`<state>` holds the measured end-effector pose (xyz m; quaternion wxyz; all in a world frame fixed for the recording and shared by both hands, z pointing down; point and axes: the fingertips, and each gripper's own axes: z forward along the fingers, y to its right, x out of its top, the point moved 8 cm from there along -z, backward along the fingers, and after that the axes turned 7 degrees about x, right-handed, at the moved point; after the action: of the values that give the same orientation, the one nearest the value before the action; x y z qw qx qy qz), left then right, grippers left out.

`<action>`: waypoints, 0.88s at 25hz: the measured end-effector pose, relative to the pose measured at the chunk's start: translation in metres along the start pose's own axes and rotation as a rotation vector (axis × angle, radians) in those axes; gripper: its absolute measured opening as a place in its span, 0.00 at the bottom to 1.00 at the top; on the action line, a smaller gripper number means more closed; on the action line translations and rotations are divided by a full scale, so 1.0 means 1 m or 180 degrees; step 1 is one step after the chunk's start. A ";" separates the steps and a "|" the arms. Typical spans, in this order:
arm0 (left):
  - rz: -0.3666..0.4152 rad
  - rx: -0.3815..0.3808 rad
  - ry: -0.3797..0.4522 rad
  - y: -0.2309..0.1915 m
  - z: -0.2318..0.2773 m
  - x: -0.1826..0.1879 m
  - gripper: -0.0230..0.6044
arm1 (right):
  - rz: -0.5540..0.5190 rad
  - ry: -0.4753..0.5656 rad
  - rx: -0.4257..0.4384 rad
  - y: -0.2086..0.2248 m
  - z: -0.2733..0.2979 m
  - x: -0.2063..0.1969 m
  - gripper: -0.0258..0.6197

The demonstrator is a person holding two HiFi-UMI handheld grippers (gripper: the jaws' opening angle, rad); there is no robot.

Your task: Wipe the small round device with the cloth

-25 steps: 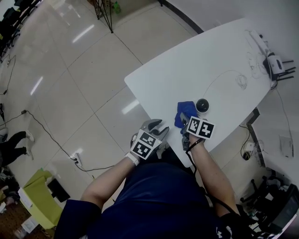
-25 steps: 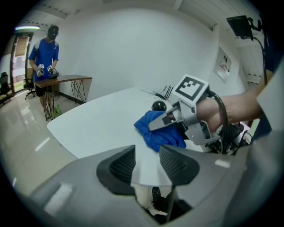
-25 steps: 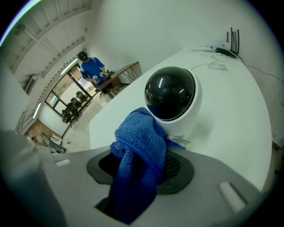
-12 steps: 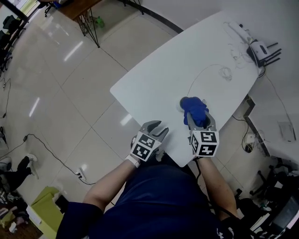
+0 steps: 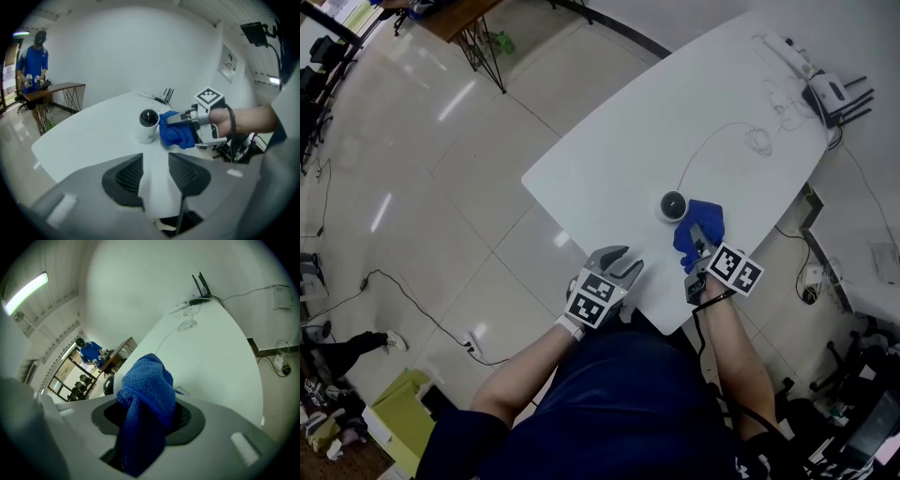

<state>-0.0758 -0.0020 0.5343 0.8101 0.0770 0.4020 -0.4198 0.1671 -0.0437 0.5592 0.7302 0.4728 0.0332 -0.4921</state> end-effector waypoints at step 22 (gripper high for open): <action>0.2719 -0.1278 0.0739 0.110 -0.022 0.092 0.71 | -0.0586 -0.0998 0.2620 -0.098 -0.083 -0.015 0.36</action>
<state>0.0223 0.0211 0.4308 0.8586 0.1237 0.4952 0.0474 0.1205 0.0200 0.4561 0.4307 0.6387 -0.2345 -0.5929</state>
